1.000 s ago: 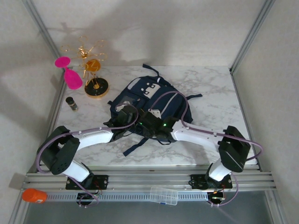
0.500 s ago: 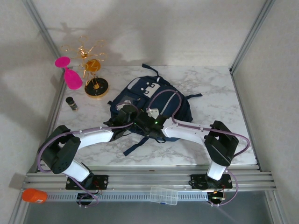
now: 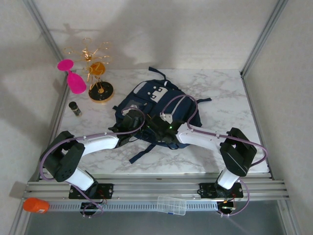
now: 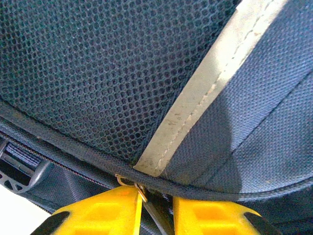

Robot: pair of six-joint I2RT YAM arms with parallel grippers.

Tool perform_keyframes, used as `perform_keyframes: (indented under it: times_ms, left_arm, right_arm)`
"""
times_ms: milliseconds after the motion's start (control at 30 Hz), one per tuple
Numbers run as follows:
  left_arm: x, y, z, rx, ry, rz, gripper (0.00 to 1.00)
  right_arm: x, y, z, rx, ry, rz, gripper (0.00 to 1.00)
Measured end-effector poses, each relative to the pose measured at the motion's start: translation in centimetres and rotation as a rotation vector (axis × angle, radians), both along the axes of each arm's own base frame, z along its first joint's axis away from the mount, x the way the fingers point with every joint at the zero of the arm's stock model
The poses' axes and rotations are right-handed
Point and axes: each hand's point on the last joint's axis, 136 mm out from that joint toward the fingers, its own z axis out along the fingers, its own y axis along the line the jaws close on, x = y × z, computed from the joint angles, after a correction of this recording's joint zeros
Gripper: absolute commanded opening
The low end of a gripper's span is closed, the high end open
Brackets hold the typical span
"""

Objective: Pack the student bag

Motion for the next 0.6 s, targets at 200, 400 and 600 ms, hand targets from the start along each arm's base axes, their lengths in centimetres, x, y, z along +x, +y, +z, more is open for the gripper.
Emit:
perform_keyframes:
  times_ms: [200, 400, 600]
  left_arm:
    - [0.1, 0.0, 0.0, 0.0, 0.0, 0.001, 0.0]
    - [0.6, 0.1, 0.5, 0.043, -0.003, -0.013, 0.0]
    - [1.7, 1.3, 1.2, 0.127, 0.002, -0.032, 0.0]
  right_arm:
    - [0.0, 0.2, 0.0, -0.015, -0.005, 0.051, 0.07]
    - [0.1, 0.1, 1.2, -0.012, -0.033, 0.086, 0.01]
    - [0.1, -2.8, 2.8, -0.001, -0.078, 0.092, 0.0]
